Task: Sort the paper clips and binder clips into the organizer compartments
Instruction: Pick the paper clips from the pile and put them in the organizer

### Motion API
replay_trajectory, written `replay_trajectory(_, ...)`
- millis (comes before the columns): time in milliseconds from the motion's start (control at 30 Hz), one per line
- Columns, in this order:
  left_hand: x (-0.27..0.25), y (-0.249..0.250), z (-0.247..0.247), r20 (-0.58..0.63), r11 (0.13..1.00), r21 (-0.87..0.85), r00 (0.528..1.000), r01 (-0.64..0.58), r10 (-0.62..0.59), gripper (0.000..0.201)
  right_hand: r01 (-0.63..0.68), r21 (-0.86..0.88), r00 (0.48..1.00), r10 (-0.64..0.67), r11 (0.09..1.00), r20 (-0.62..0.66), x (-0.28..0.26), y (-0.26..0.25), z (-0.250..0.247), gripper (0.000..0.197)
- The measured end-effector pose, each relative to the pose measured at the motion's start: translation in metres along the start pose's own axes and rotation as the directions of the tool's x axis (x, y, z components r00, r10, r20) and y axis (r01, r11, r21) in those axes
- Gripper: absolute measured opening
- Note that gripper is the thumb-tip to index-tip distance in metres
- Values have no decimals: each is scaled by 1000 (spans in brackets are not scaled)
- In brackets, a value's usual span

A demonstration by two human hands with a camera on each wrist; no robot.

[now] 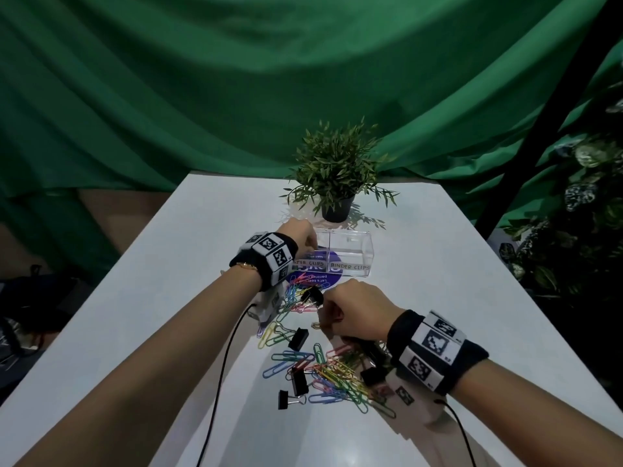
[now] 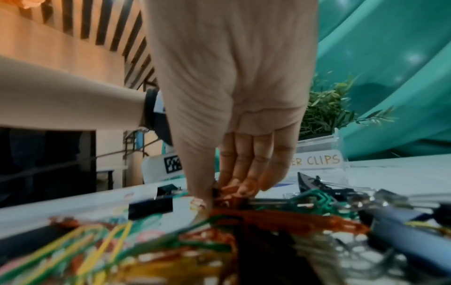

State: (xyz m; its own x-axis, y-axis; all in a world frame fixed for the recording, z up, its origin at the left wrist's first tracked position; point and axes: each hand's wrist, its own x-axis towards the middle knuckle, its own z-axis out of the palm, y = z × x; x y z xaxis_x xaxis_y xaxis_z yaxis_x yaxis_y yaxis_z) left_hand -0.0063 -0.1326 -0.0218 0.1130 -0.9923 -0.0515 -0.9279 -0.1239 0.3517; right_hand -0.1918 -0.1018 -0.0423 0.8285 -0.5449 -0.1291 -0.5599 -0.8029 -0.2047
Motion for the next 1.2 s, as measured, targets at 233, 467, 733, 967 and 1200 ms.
replay_trajectory(233,-12,-8,4,-223,992,-102,974,-68,44,24,34,106,999,-37,994,20,-4,6,2,11)
replay_trajectory(467,-77,-20,-13,-186,996,-91,982,20,-37,12,93,215,991,-111,972,73,6,21,-10,7)
replay_trajectory(733,-132,-21,9,304,997,42,950,65,-75,51,36,628,977,104,778,-185,41,27,-74,8)
replay_trajectory(967,-139,-16,25,192,989,144,980,27,-54,22,2,632,903,270,775,-334,91,20,-53,2)
replay_trajectory(1200,-143,-10,32,197,961,273,980,-31,-25,23,-15,340,907,156,940,-392,94,19,-33,21)
